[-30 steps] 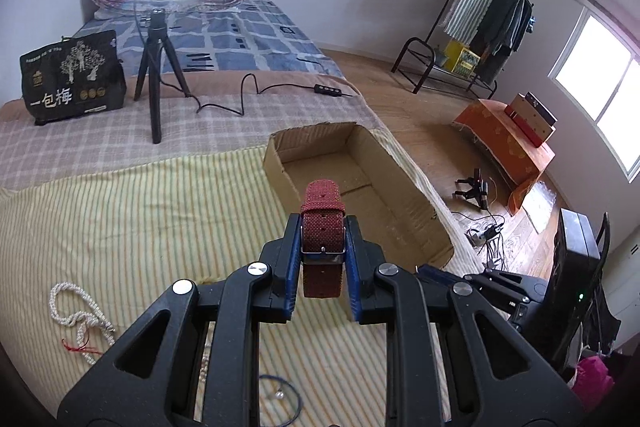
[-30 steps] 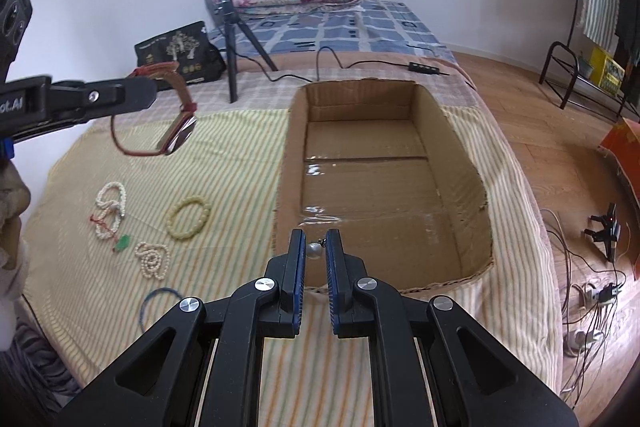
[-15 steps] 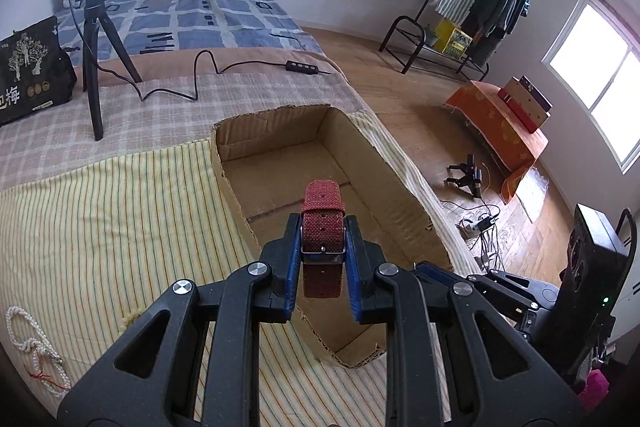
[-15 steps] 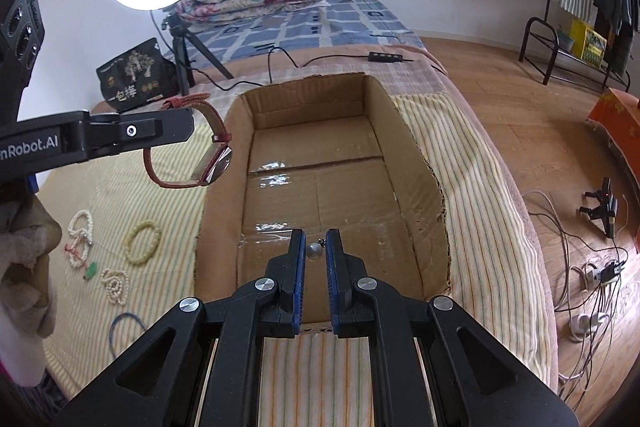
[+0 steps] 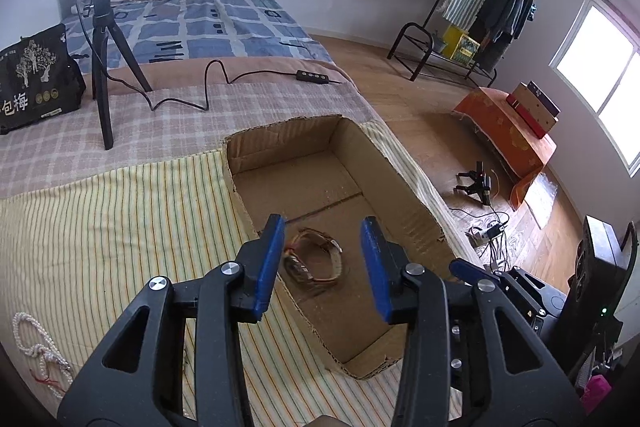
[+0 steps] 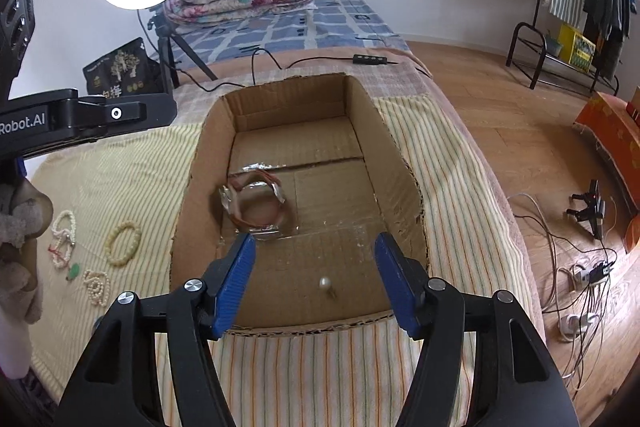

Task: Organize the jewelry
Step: 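Carry watch and pearl earring into the cardboard box and open both tools, then withdraw both tools from the box back toward the remaining jewelry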

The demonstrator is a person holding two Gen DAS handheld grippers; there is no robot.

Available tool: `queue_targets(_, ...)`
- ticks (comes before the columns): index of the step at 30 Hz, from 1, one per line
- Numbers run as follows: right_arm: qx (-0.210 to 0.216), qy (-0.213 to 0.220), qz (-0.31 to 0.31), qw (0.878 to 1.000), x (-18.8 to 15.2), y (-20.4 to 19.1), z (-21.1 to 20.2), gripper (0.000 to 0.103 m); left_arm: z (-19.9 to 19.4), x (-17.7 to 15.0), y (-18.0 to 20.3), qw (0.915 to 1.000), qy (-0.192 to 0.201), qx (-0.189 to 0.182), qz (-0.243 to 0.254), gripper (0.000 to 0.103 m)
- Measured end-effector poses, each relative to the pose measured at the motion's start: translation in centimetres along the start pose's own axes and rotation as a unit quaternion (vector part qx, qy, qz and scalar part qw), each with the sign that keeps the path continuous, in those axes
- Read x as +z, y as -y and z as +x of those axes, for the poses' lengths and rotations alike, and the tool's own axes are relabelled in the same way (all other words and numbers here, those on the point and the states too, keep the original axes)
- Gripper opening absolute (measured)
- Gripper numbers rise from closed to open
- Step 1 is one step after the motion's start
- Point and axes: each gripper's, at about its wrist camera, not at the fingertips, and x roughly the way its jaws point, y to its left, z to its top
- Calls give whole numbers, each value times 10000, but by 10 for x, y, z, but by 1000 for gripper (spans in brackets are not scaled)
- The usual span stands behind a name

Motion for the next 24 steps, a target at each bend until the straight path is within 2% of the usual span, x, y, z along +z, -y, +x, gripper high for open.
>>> queue_targets(12, -28, 132, -33, 9999, 4, -12, -15, 61, -39, 0, -14, 9994, 245, 216, 122, 40)
queue_targets(24, 87, 415, -199, 9989, 12, -49, -40, 61, -104, -5, -58, 9964, 627, 573, 43, 40)
